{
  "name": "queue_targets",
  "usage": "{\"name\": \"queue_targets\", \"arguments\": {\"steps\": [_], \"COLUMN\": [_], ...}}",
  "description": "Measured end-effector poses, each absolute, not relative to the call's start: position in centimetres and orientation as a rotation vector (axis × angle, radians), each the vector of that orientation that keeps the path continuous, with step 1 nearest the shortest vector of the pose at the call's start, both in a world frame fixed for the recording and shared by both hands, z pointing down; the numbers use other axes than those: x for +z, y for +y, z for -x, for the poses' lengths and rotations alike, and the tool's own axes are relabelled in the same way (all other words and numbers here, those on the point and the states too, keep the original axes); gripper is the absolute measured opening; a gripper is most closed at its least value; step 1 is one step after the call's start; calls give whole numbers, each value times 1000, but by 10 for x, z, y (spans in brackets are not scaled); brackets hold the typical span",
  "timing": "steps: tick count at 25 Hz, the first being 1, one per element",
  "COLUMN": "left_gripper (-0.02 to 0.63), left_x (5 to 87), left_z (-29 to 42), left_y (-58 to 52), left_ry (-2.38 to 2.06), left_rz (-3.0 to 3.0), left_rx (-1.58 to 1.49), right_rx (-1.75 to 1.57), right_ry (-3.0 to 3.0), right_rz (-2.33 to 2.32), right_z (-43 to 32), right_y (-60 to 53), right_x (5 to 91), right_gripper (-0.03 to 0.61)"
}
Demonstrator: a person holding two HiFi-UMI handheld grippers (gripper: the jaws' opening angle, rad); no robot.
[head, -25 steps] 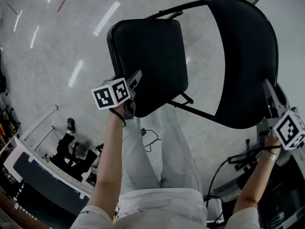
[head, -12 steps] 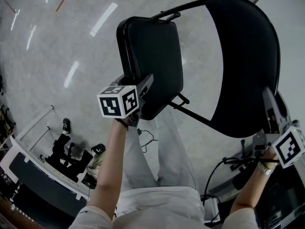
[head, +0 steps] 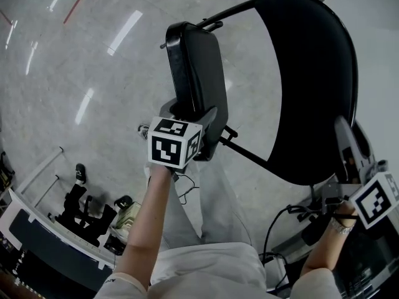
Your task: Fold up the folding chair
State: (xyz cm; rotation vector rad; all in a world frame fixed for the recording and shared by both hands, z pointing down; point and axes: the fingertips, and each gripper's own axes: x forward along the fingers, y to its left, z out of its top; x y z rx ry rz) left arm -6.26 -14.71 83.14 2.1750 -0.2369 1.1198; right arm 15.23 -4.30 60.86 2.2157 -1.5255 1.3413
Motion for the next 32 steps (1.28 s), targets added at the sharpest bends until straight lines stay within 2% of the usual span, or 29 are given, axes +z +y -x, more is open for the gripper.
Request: {"name": "queue_targets", "arguments": {"steps": [20, 32], "left_gripper": [296, 295], "left_x": [818, 826], "left_z": [-28, -60], "left_y": [-94, -76], "left_ry": [-94, -178], "left_rz": [-2270, -2270], "left_rx": [1128, 1226], "right_rx": [1326, 1290], "right_ry": [-1496, -1434], "right_rz": [-2247, -2259], "right_z": [-134, -133], "right_y": [-53, -51], "right_x": [576, 569], "right_gripper": [126, 126]}}
